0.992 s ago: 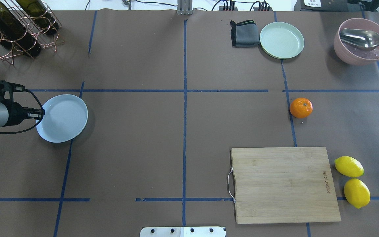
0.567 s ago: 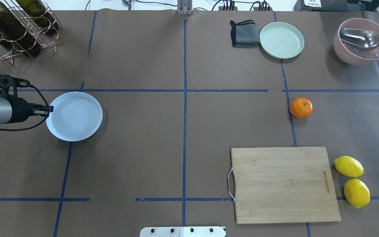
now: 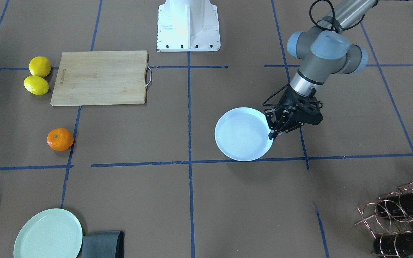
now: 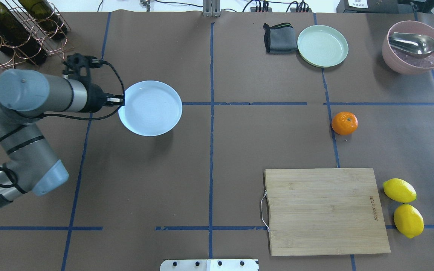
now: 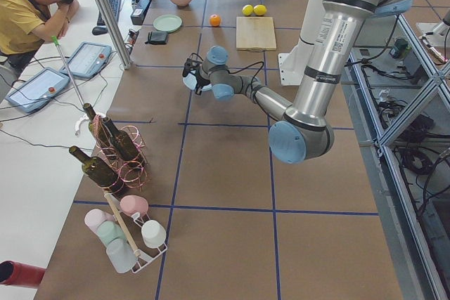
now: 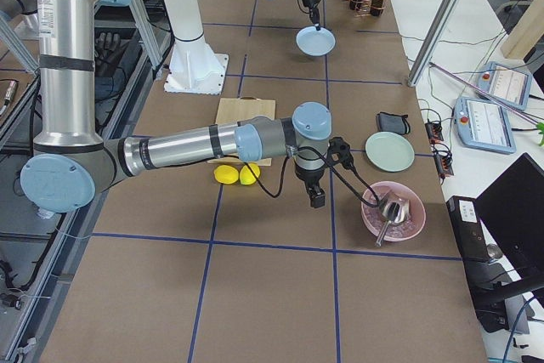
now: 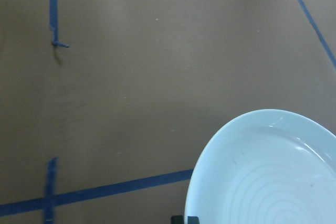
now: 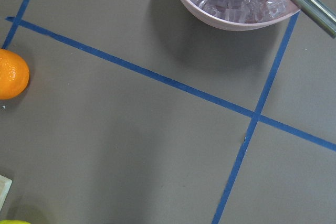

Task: Pick orange to plate
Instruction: 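Slide the light blue plate toward the table center with the left gripper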

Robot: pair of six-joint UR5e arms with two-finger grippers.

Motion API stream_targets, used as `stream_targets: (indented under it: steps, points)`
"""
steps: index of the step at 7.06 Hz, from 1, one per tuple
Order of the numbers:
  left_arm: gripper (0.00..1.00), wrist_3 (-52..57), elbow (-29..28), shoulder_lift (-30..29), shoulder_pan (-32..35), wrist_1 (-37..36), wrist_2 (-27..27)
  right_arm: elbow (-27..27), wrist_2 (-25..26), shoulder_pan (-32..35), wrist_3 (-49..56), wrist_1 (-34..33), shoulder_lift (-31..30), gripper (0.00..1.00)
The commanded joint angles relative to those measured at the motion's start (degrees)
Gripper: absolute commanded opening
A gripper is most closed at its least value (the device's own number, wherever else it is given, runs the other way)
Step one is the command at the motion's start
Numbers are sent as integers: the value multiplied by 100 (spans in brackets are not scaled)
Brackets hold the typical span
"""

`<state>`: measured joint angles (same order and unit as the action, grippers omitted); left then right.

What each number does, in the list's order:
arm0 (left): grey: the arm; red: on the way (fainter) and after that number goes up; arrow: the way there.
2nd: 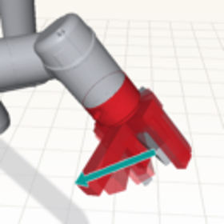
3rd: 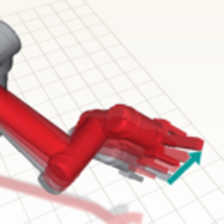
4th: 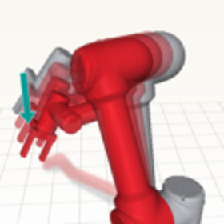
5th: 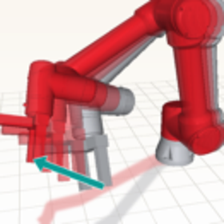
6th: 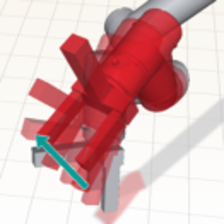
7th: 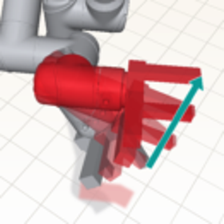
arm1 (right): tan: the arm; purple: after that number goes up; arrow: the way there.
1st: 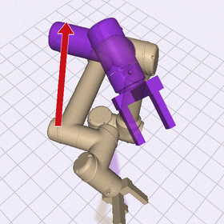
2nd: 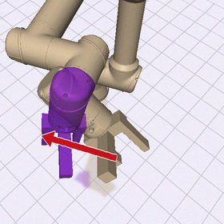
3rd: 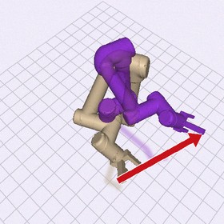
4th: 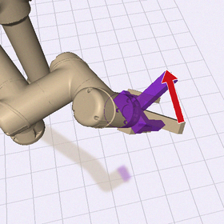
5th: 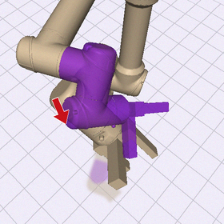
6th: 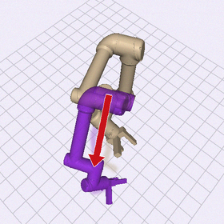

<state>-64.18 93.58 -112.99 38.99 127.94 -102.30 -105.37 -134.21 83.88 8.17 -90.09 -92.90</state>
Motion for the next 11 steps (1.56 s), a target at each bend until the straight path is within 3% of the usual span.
stream_targets:
  steps: [1, 3, 5, 6, 7, 9, 11]
  points:
    - [0, -708, -417, -679, -784, -243, 743, -1, 0, 15, 0, 0, 0, 100]
    - [0, -885, -979, -1092, -1129, -234, 852, -1, 0, 15, 0, 0, 0, 100]
    - [0, -886, -982, -1111, -1148, -217, 870, -1, 0, 32, 0, 0, 0, 100]
    - [23, -886, -965, -1111, -1148, -199, 870, -1, 0, 32, 0, 0, 0, 100]
    - [99, -834, -947, -1103, -1148, -190, 861, 8, 0, 32, 0, 0, 0, 100]
    - [100, -624, -598, -1024, -956, -251, 783, -1, 0, 32, 0, 0, 9, 100]
    - [100, 733, 234, -430, -334, -749, 39, -36, 0, 32, -9, 0, 9, 100]
